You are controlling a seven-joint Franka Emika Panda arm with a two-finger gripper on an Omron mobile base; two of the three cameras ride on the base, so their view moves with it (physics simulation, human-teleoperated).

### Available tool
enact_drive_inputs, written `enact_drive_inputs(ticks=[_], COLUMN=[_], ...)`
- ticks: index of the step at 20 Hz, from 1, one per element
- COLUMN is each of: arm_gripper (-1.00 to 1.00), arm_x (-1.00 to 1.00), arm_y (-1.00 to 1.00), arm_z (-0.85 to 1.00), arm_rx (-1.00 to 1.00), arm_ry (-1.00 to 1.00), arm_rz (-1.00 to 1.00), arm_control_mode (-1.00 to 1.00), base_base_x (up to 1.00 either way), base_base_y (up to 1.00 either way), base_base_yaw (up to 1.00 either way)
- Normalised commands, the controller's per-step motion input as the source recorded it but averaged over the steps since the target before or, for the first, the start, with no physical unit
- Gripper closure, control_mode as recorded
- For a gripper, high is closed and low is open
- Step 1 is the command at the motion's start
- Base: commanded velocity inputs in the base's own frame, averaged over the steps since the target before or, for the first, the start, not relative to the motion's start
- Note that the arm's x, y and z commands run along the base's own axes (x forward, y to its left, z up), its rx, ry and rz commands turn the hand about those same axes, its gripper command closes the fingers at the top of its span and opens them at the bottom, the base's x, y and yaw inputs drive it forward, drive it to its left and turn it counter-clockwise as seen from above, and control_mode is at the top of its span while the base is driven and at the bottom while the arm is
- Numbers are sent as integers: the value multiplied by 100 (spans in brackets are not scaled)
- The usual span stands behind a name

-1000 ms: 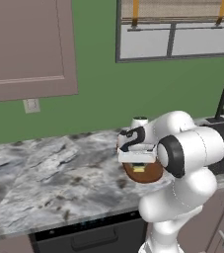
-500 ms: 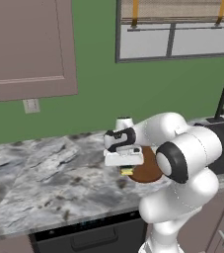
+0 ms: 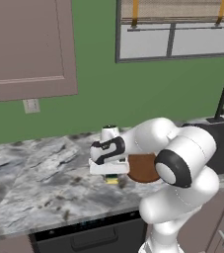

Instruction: Pick up the sponge from the counter and clean the cutting board by briefly scrubbing or pressing down on the cutting board. Once finished, release the sponge.

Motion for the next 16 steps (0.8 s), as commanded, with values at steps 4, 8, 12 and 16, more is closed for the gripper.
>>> enact_drive_inputs(ticks=[4, 8, 12, 16], arm_gripper=[100, 100, 100, -100], arm_x=[-2, 0, 6, 0], arm_y=[19, 0, 0, 0], arm_z=[-28, 0, 0, 0], arm_rx=[0, 0, 0, 0], arm_ry=[-9, 0, 0, 0], arm_rz=[0, 0, -3, 0], arm_control_mode=[-100, -100, -100, -100], base_base_x=[0, 0, 0, 0], base_base_y=[0, 0, 0, 0], base_base_yaw=[0, 0, 0, 0])
